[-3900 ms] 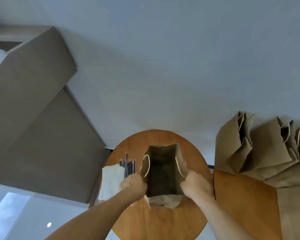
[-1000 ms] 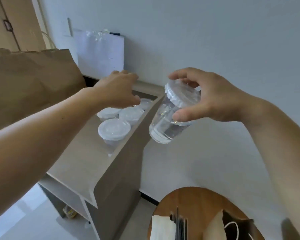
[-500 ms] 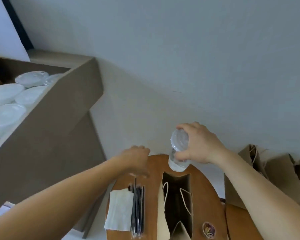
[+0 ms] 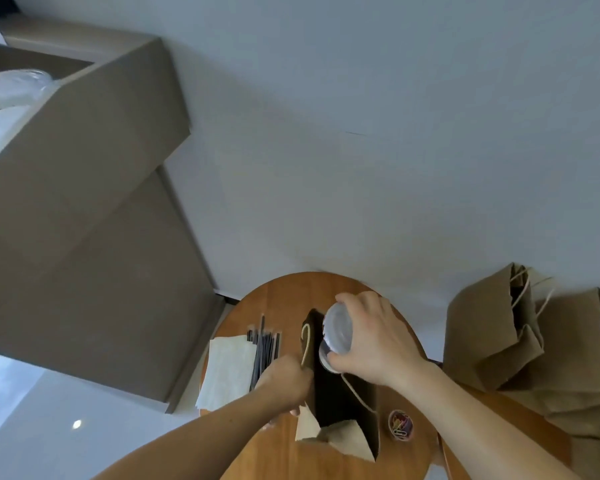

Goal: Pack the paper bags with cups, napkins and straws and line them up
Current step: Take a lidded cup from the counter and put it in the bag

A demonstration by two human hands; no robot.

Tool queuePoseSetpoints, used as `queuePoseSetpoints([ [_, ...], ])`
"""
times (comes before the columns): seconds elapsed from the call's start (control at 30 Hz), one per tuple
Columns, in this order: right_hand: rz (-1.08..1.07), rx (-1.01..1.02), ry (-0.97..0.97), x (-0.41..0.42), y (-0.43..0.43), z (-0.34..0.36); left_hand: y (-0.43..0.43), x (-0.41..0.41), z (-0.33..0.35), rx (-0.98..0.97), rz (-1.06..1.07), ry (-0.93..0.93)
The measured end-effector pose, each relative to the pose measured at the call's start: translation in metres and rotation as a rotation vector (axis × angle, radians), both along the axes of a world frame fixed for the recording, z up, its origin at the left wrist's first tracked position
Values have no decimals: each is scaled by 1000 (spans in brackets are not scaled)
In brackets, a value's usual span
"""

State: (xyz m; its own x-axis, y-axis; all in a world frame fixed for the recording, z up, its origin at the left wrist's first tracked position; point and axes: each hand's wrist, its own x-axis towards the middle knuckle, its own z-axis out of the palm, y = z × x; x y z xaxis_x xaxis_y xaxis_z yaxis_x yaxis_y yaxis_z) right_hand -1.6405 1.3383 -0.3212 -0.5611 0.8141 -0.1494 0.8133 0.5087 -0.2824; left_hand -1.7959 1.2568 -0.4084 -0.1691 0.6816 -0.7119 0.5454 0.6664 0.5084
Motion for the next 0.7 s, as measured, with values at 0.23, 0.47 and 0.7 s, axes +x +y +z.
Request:
queuePoseSetpoints([
  [0.23, 213, -98, -228, 4, -23, -42, -2, 1, -5, 95, -7, -18],
  [0.47, 60, -280, -388, -16, -17, -118, -12, -1, -11, 87, -8, 84],
  [0.7, 16, -337, -509, -28, -18, -175, -15, -7, -16, 69, 9, 66],
])
